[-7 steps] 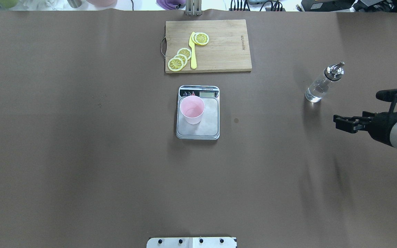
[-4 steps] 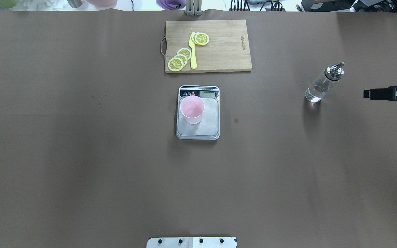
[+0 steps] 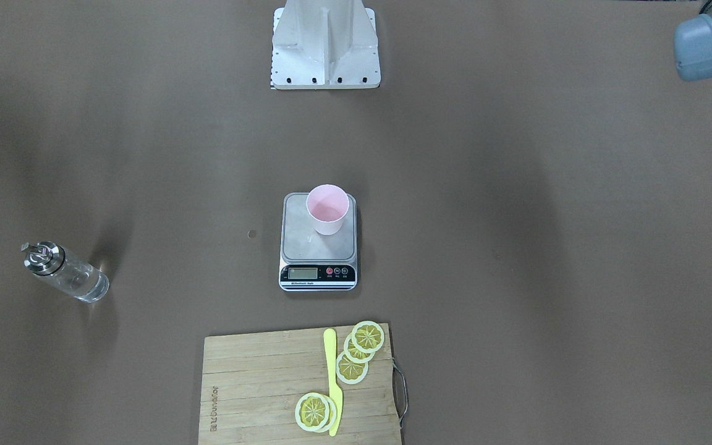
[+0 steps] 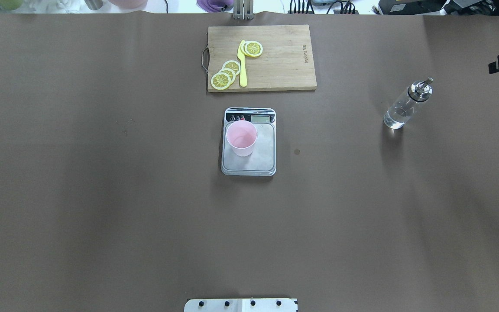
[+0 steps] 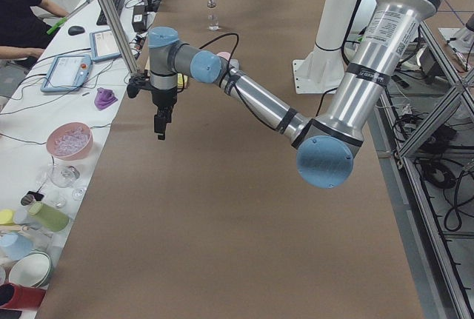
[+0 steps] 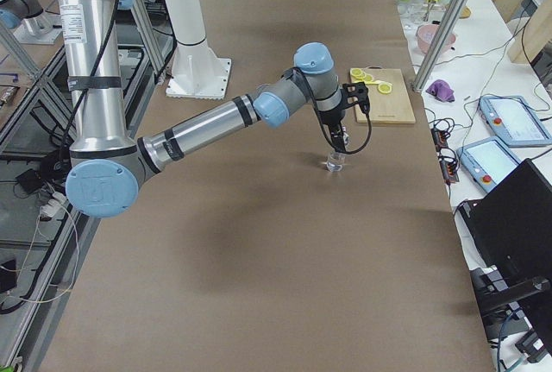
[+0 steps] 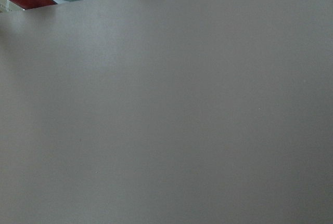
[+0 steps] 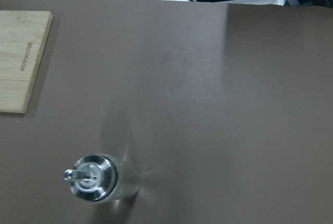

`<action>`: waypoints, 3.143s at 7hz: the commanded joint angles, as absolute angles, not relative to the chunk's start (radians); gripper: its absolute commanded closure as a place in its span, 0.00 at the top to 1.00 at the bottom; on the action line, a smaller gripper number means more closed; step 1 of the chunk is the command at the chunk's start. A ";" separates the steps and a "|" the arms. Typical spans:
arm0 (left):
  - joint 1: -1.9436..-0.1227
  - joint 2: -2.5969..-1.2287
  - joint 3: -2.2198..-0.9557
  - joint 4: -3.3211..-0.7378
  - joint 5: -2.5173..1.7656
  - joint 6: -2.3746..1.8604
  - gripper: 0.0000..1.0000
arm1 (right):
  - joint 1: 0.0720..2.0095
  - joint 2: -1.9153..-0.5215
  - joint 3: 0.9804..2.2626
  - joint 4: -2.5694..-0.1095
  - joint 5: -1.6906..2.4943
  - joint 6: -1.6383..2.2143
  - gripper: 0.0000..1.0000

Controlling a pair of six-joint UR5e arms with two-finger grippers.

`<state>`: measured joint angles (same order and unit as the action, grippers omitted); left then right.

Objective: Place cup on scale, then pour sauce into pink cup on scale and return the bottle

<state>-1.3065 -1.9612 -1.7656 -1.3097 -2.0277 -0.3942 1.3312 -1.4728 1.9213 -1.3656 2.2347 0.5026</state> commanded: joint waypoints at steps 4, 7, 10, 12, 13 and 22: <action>-1.285 -1.921 -1.776 -1.308 -2.036 -0.383 0.98 | 1.460 -1.407 1.599 -1.431 2.450 0.334 1.00; -1.404 -1.846 -1.746 -1.295 -2.165 -0.193 0.98 | 1.393 -1.422 1.579 -1.486 2.416 0.275 1.00; -1.520 -1.700 -1.708 -1.295 -2.214 0.026 0.98 | 1.433 -1.446 1.582 -1.680 2.379 0.097 1.00; -1.519 -1.692 -1.654 -1.310 -2.217 0.028 0.98 | 1.495 -1.479 1.585 -1.663 2.382 0.089 1.00; -1.519 -1.700 -1.651 -1.310 -2.217 0.026 0.98 | 1.506 -1.486 1.583 -1.663 2.384 0.072 1.00; -1.548 -1.665 -1.667 -1.305 -2.287 0.026 0.98 | 1.509 -1.486 1.582 -1.663 2.395 0.058 1.00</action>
